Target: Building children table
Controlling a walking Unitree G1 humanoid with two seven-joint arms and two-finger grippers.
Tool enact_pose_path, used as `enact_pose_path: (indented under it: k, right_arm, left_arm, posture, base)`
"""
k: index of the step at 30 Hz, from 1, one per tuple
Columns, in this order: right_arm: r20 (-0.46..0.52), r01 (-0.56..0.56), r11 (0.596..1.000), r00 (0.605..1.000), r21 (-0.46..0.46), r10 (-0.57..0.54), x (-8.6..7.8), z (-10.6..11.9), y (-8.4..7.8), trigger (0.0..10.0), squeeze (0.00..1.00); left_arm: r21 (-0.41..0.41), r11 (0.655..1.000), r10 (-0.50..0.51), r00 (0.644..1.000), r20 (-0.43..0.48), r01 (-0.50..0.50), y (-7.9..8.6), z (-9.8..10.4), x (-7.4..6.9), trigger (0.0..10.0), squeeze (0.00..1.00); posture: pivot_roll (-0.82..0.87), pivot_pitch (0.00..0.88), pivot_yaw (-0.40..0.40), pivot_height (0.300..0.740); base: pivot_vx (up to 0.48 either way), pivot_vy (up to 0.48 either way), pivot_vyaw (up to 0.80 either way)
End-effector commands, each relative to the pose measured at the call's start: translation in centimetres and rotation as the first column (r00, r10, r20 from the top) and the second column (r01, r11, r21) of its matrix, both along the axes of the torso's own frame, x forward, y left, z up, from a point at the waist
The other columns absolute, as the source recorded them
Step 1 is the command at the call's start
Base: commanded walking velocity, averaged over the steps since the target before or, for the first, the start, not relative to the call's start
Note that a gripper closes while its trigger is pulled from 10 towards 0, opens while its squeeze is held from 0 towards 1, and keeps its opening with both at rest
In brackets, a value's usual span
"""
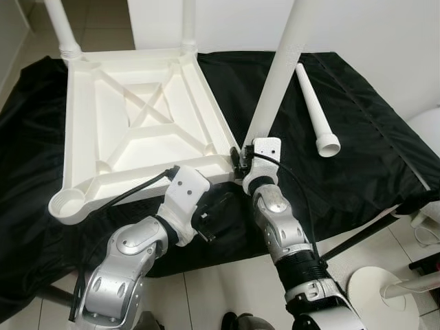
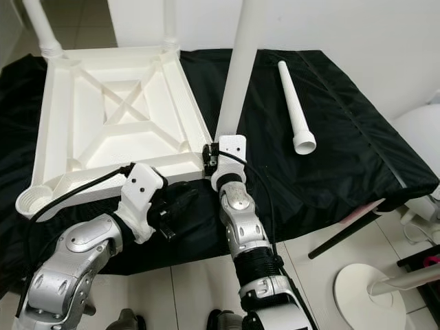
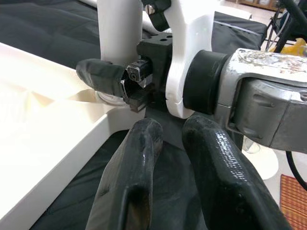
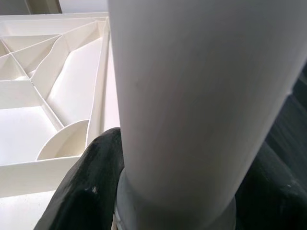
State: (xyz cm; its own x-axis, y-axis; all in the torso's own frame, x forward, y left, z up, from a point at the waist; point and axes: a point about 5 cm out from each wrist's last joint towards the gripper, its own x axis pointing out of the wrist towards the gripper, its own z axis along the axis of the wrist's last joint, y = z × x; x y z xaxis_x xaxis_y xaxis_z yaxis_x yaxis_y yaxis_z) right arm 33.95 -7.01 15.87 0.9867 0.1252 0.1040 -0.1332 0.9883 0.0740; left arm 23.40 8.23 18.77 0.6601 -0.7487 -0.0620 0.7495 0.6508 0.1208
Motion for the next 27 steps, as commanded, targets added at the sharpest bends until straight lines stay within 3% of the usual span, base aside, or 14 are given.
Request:
enact_pose_path:
  k: [1,2,3,13,14,15,16,21,24,27]
  right_arm:
    - [-0.006,0.001,0.997,1.000,0.075,0.000,-0.4,0.3,0.7,10.0,0.00]
    - [-0.006,0.001,0.997,1.000,0.075,0.000,-0.4,0.3,0.7,10.0,0.00]
    - [0.002,-0.004,0.996,1.000,0.088,0.004,-0.4,0.5,0.5,10.0,1.00]
    - [0.089,-0.096,0.992,0.992,0.087,0.089,-0.7,1.6,-1.4,10.0,1.00]
    - [0.092,-0.146,0.987,0.986,0.064,0.140,-0.6,1.5,-1.9,10.0,0.56]
    - [0.092,-0.146,0.987,0.986,0.064,0.140,-0.6,1.5,-1.9,10.0,0.56]
    - [0.095,-0.180,0.983,0.980,0.047,0.175,-0.6,1.6,-2.5,10.0,0.00]
    - [0.106,-0.279,0.960,0.954,-0.015,0.279,-0.1,1.7,-3.6,10.0,0.00]
    - [0.103,-0.384,0.919,0.914,-0.089,0.392,0.4,1.7,-4.0,10.0,0.00]
    - [0.100,-0.423,0.900,0.896,-0.108,0.433,0.5,1.7,-3.9,10.0,0.00]
  left_arm:
    - [-0.005,0.998,0.067,0.998,0.010,-0.067,0.0,0.0,0.2,10.0,0.00]
    - [-0.005,0.998,0.067,0.998,0.010,-0.067,0.0,0.0,0.2,10.0,0.00]
    - [-0.005,0.998,0.067,0.998,0.011,-0.067,0.0,0.0,0.2,10.0,0.00]
    - [-0.006,0.997,0.071,0.997,0.010,-0.070,0.0,0.0,0.2,10.0,0.00]
    - [-0.006,0.998,0.070,0.997,0.010,-0.070,0.0,0.0,0.2,10.0,0.00]
    - [-0.006,0.998,0.070,0.997,0.010,-0.070,0.0,0.0,0.2,10.0,0.00]
    - [-0.007,0.998,0.070,0.997,0.010,-0.070,0.0,0.0,0.2,10.0,0.00]
    - [-0.007,0.997,0.072,0.997,0.011,-0.072,0.0,0.0,0.3,10.0,0.00]
    - [-0.008,0.997,0.072,0.997,0.013,-0.072,0.0,0.1,0.4,10.0,0.00]
    - [-0.008,0.997,0.072,0.997,0.014,-0.072,0.0,0.1,0.5,10.0,0.00]
  posture:
    - [0.03,0.115,-0.048,0.740]
    - [0.03,0.115,-0.048,0.740]
    - [0.03,0.113,-0.049,0.740]
    - [0.03,0.113,-0.052,0.740]
    - [0.03,0.113,-0.053,0.740]
    - [0.03,0.113,-0.053,0.740]
    - [0.03,0.114,-0.051,0.740]
    - [0.02,0.116,-0.049,0.740]
    - [0.02,0.115,-0.043,0.740]
    - [0.02,0.116,-0.041,0.740]
  base:
    - [0.000,0.000,0.00]
    - [0.000,0.000,0.00]
    - [0.000,0.000,0.00]
    - [0.000,0.000,0.00]
    - [0.000,0.000,0.00]
    - [0.000,0.000,0.00]
    - [0.000,0.000,0.00]
    - [0.000,0.000,0.00]
    - [0.000,0.000,0.00]
    - [0.000,0.000,0.00]
